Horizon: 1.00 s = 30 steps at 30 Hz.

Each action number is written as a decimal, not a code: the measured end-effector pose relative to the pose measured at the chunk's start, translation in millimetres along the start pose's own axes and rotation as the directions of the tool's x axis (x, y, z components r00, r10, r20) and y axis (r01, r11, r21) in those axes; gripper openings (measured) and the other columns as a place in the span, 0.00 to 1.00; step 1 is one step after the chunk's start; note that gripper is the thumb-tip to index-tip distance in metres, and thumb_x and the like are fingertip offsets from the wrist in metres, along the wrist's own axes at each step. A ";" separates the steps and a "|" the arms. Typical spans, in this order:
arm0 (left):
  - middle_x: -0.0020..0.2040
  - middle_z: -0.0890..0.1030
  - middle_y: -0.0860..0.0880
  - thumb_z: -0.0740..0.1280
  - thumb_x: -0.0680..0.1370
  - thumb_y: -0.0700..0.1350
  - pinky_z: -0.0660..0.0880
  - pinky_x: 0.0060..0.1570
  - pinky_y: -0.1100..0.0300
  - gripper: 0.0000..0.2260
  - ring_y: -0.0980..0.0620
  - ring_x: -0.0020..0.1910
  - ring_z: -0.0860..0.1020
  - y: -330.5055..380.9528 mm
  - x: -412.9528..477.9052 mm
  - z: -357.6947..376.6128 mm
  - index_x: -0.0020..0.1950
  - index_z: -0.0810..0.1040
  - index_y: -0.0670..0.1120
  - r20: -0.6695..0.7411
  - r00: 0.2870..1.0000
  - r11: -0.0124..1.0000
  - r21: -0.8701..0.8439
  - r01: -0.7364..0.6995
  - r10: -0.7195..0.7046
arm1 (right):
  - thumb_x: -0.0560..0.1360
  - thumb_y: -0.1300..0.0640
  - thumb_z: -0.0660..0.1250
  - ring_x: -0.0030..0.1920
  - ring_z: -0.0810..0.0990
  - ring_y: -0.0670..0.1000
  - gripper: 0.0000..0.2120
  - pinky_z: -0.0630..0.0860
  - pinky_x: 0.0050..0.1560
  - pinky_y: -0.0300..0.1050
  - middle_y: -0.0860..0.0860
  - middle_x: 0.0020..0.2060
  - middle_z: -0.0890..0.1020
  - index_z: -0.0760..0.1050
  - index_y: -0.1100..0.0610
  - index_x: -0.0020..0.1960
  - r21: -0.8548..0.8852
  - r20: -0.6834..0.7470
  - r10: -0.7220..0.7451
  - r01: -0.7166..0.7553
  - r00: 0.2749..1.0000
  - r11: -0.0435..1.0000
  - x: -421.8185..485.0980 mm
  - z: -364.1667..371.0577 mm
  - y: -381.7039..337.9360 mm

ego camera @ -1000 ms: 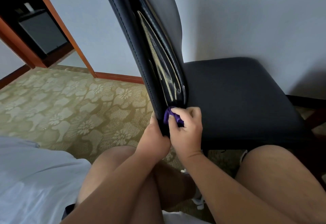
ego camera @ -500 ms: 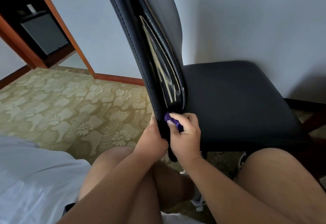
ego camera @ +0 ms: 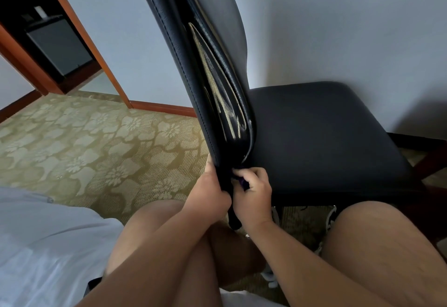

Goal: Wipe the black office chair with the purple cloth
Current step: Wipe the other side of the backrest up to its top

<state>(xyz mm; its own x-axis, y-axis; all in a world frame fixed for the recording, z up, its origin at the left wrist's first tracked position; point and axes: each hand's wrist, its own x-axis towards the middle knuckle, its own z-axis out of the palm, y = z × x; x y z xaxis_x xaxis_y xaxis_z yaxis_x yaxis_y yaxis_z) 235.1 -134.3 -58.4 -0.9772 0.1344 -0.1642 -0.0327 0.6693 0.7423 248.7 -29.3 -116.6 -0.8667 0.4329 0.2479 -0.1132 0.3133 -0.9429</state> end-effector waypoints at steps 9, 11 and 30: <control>0.48 0.84 0.60 0.69 0.75 0.40 0.81 0.50 0.57 0.31 0.63 0.47 0.83 -0.5 -3.0 2.0 0.76 0.63 0.52 -0.028 0.998 0.994 -0.093 -0.060 0.057 | 0.74 0.67 0.72 0.48 0.76 0.42 0.09 0.71 0.49 0.26 0.51 0.49 0.75 0.84 0.58 0.52 0.069 -0.131 -0.124 0.134 0.984 0.989 14.9 -5.4 -42.8; 0.49 0.84 0.58 0.68 0.75 0.38 0.81 0.52 0.52 0.32 0.61 0.49 0.83 -0.7 -3.7 2.6 0.76 0.62 0.52 -0.030 0.998 0.994 -0.089 -0.063 0.061 | 0.74 0.67 0.72 0.46 0.76 0.43 0.09 0.72 0.50 0.27 0.51 0.49 0.75 0.84 0.59 0.52 0.028 -0.123 -0.182 0.187 0.975 0.982 16.6 -6.1 -37.4; 0.47 0.83 0.58 0.68 0.75 0.39 0.78 0.43 0.66 0.33 0.63 0.45 0.82 2.2 -2.9 -0.2 0.77 0.60 0.53 -0.018 1.000 0.999 -0.046 -0.016 0.016 | 0.78 0.62 0.69 0.48 0.76 0.38 0.07 0.70 0.47 0.23 0.47 0.51 0.76 0.80 0.51 0.50 0.167 -0.059 0.276 -0.263 0.959 0.950 8.9 0.1 -35.2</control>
<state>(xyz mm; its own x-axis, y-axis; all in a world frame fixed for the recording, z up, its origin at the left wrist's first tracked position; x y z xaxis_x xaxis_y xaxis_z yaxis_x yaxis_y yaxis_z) 237.8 -133.3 -56.1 -0.9812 0.1317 -0.1410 -0.0263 0.6325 0.7741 244.9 -36.6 -81.3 -0.8337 0.5521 -0.0096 0.0395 0.0422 -0.9983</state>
